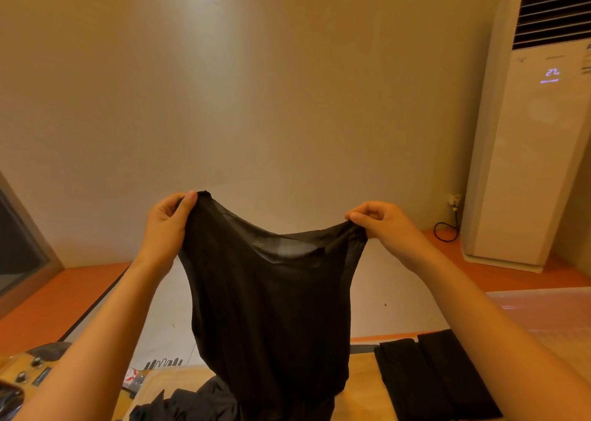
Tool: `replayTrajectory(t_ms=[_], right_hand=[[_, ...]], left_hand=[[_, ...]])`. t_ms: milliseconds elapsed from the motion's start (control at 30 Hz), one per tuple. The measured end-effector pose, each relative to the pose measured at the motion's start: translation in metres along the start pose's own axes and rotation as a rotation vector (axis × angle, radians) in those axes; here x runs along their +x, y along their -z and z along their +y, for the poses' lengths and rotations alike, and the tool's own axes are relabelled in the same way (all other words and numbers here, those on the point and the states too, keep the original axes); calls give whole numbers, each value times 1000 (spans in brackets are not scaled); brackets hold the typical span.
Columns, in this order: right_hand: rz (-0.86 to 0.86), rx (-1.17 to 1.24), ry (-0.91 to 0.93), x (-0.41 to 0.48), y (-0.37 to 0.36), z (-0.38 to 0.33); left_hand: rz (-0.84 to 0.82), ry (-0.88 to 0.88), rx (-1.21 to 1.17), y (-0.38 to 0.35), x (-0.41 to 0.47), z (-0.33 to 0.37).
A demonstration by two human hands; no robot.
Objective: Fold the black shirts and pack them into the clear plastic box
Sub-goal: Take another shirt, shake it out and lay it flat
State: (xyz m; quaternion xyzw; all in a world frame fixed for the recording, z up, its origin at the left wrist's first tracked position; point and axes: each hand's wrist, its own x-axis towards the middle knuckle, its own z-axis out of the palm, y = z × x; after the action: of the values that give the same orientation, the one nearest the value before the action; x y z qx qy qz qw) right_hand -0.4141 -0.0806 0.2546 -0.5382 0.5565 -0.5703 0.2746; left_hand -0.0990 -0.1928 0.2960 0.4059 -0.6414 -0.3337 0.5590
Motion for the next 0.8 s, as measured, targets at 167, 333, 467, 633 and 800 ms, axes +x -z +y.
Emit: replayTrajectory(t_ms=[167,333,467,633,800], right_hand=[[-58,312,-134,-2,0,-2],[-147,307,-139,-9,11,-4],[-130,-204,-14,-13,25,-5],[-59,-550,115,-15,49,-1],[49,-488,225,-12,68,-7]], left_hand=[[-51,8,7,-9,-10,6],[-115,-17,64,-16,-15,18],[-124,-36,82,-23,-18,28],[-103,-57,97,-31,-19,41],[-92,-71,119,-45,-30,48]])
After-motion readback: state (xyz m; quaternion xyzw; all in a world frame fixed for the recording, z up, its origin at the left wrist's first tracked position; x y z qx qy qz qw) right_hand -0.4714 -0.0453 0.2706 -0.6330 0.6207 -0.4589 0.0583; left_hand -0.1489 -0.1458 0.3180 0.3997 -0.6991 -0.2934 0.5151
